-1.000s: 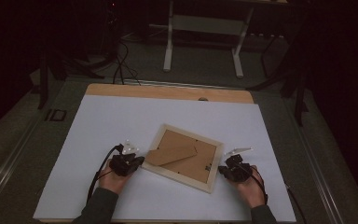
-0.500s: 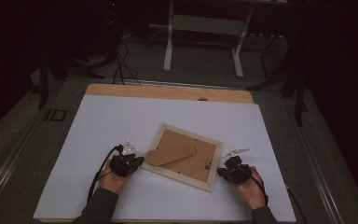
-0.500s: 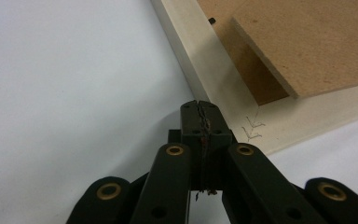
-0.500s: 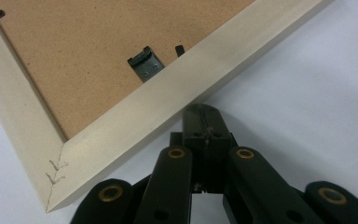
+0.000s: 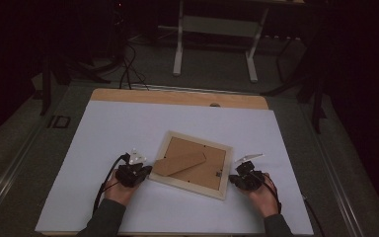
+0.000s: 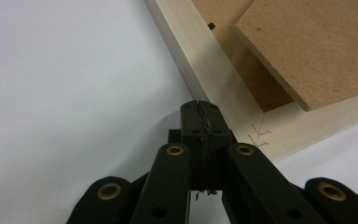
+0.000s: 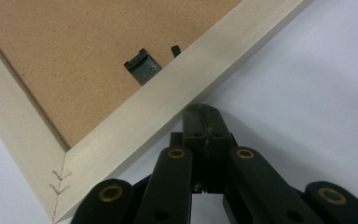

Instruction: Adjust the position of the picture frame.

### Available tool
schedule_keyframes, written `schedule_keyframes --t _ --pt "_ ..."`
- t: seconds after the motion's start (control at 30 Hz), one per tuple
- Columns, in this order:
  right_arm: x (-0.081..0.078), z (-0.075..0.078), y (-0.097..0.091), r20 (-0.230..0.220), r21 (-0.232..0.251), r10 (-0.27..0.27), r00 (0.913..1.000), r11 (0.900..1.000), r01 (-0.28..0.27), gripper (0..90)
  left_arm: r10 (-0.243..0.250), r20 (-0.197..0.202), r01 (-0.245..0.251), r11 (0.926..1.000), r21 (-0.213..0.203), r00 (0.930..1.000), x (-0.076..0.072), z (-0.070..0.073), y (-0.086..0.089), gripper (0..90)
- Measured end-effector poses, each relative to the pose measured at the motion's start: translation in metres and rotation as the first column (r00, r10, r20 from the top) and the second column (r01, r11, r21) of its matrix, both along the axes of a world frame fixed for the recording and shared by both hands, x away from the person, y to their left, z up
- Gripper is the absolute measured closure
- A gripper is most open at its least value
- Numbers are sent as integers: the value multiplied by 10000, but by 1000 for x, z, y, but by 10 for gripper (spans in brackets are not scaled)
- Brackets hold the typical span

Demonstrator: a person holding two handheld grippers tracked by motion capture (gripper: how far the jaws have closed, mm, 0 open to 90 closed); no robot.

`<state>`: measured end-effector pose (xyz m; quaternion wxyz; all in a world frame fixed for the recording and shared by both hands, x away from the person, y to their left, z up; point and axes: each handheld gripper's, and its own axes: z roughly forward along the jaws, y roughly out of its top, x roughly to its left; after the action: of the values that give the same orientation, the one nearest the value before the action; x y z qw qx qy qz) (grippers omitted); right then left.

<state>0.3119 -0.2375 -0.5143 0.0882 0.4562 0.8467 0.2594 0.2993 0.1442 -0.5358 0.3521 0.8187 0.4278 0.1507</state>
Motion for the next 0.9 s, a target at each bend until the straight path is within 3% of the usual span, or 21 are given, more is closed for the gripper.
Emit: schedule_keyframes --t 0.9 --pt "24 0 20 -95 157 -75 9999 9998 76 900 595 -27 -595 9982 -1 9982 5 1 14 900"
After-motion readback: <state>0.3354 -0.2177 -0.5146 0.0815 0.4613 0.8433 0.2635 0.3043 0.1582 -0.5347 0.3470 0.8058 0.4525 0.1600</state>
